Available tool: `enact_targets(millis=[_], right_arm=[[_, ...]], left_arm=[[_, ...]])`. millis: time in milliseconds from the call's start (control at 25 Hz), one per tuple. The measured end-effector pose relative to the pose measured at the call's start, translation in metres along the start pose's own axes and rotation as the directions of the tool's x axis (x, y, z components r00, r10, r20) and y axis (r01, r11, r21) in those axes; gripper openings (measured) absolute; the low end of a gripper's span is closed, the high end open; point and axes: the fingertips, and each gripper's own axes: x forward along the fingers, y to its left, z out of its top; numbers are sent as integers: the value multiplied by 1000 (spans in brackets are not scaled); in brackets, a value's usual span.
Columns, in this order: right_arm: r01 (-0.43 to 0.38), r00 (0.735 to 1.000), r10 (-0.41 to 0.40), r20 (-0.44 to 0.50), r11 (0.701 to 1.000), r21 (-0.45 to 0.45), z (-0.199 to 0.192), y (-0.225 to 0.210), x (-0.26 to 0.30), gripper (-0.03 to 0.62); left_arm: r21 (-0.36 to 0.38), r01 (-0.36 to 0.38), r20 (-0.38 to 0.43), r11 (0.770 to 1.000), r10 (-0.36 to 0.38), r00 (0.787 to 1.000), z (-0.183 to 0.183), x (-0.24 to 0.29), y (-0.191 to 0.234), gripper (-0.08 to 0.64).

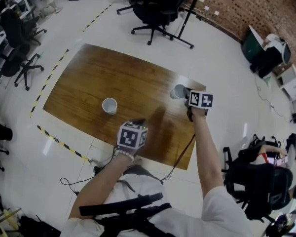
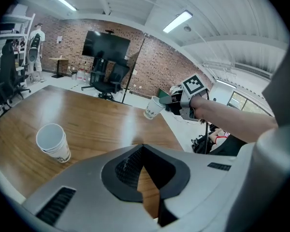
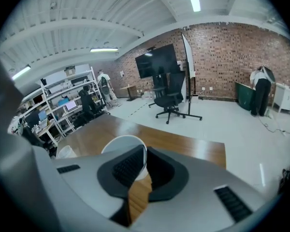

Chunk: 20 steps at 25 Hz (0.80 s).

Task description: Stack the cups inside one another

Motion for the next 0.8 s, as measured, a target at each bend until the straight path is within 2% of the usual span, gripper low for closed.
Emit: enact_targets(millis=[160,400,640,800], right_arm=[[-44,999,44,30,999,-9,8,61,-4,28],[-125,990,127,61,992,-31,17,155,-5,28],[-204,977,206,49,978,-43,11,227,1,28],[-248,968,250,28,967,-61,8,267,12,28]], left_arm=[[-17,-30,4,999,30,1000,-7,-26,26,-3],[-60,-34,5,998,34,999,-24,-63,63,-3],[-106,-82,41,991,87,995,-31,-91,101,-3],[-119,-88,58,989,95,994,-31,-102,116,-3]])
